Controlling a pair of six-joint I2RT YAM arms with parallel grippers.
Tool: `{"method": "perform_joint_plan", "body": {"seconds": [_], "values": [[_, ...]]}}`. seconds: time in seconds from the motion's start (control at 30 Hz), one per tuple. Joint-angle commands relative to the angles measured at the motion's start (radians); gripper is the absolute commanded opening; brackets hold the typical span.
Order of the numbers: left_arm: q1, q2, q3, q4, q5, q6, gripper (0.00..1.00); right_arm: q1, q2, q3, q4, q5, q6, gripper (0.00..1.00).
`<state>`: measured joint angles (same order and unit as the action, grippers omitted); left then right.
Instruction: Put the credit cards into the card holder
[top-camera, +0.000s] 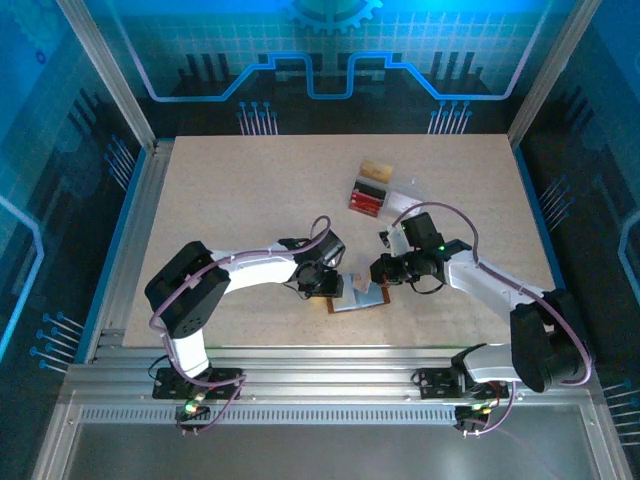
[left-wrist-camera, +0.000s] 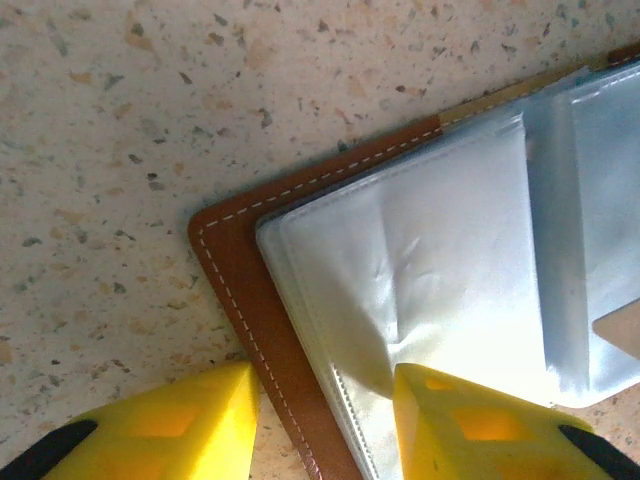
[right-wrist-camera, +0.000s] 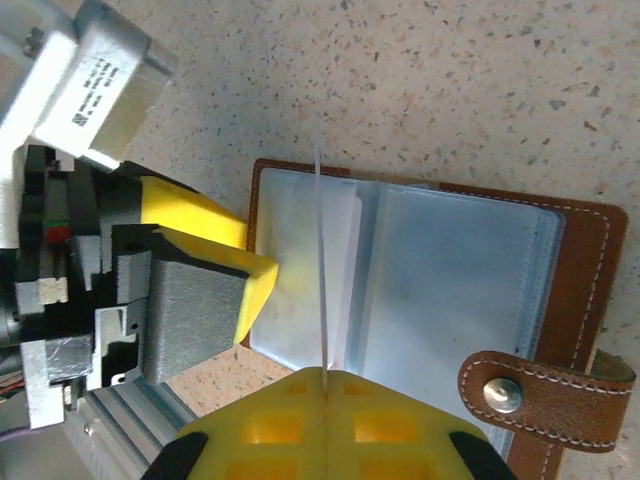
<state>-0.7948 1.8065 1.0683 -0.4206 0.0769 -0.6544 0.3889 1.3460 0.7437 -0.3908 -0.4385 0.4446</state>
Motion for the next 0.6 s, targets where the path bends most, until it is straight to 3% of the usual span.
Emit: {"method": "perform_joint_plan", "body": {"seconds": [0.0, 0.57], "values": [[-0.005, 0.015, -0.035, -0.015, -0.012, -0.004, 0.39, -0.026, 0.024, -0.021, 0.009, -0.031, 0.013, 0.0], [-0.005, 0.014, -0.045, -0.007, -0.005, -0.007, 0.37, -0.027, 0.102, -0.032, 0.062, -0.07, 0.026, 0.0]]}}
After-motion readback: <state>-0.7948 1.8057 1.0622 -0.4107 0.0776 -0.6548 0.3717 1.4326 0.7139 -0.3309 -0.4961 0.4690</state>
